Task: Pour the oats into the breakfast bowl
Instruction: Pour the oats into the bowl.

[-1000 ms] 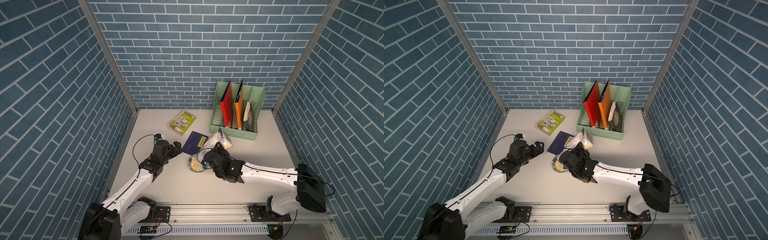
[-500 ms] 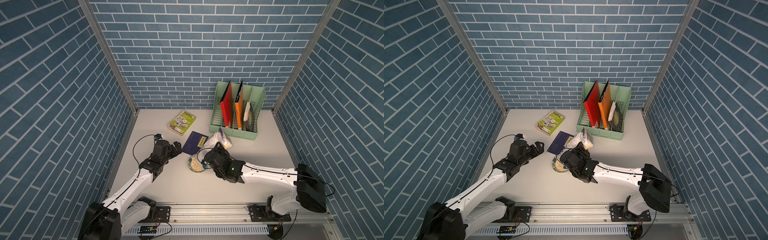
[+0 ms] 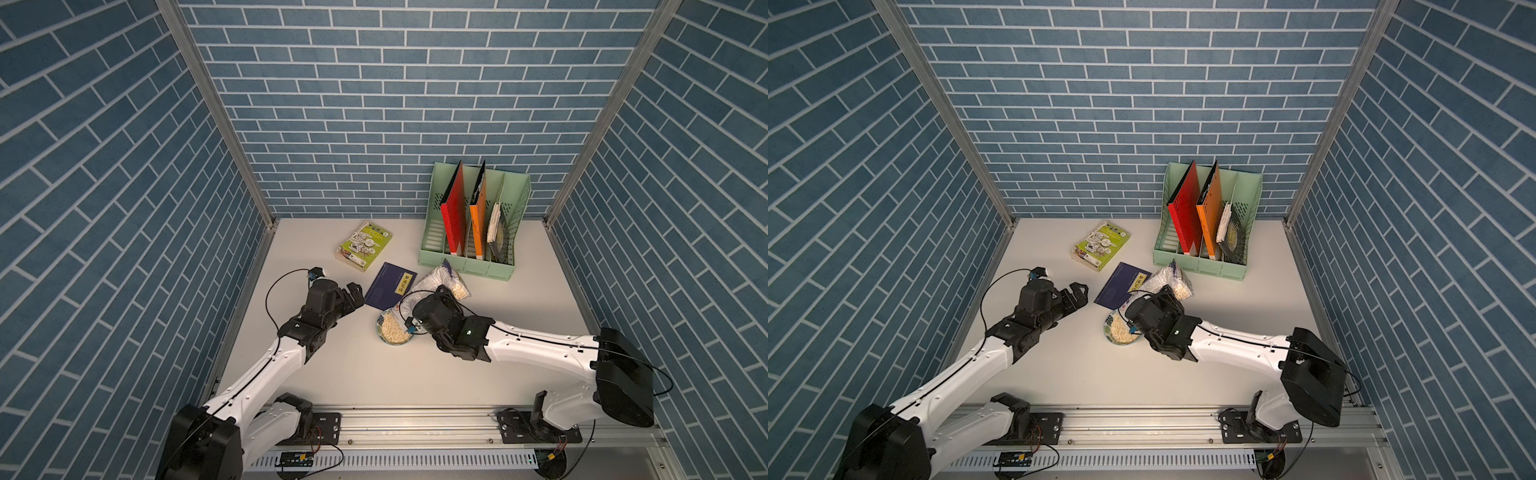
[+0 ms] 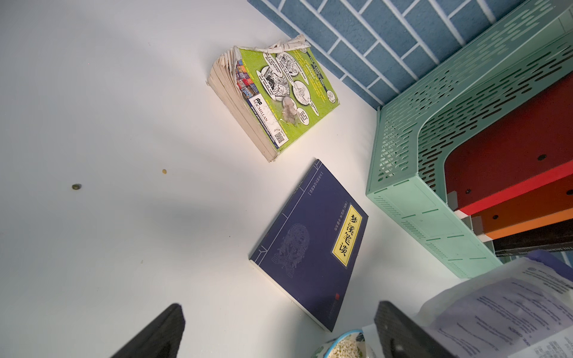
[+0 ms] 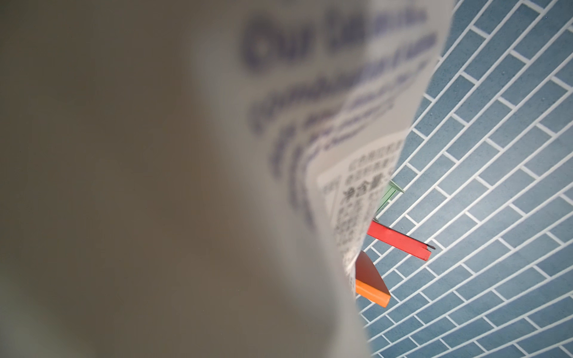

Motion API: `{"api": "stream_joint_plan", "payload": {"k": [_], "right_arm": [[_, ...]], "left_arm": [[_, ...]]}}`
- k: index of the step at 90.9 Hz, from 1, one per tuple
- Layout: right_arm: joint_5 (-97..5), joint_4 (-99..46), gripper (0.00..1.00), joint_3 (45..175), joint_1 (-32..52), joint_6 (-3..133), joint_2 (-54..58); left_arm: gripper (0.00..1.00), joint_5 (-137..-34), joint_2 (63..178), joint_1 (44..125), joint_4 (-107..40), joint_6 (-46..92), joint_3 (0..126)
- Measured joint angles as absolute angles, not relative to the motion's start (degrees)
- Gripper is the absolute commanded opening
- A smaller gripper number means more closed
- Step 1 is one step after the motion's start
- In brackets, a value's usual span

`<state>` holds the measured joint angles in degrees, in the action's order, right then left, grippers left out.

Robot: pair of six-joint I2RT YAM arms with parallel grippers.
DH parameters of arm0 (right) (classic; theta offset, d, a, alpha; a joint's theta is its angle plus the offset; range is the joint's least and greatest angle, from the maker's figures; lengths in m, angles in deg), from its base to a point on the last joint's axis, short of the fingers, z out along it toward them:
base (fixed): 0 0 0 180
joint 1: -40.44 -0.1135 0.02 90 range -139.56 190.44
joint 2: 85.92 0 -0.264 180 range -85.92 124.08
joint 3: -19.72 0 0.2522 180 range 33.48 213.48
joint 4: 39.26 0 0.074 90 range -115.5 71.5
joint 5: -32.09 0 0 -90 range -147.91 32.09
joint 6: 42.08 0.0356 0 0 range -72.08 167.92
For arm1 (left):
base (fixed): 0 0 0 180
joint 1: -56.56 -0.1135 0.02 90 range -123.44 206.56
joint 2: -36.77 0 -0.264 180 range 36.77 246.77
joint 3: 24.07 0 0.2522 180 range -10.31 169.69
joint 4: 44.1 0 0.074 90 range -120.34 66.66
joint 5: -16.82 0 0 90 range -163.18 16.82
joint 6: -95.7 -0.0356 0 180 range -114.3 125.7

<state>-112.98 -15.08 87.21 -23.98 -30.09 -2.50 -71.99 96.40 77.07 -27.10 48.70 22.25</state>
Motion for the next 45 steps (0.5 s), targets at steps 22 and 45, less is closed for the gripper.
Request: {"api": "stream_joint_plan", "payload": {"k": [22,45], "right_arm": [[-108.3,-8.5,0.0,87.3,-21.9,-21.6,-4.3],[-100.7,-2.7,0.0,87.3,-19.0,-10.9,-6.9]], "left_arm": [[1.0,-71.7,96.4,77.1,-26.3,48.5,23.2],[1.0,-71.4,96.4,77.1,-25.8,48.4,24.0]]}}
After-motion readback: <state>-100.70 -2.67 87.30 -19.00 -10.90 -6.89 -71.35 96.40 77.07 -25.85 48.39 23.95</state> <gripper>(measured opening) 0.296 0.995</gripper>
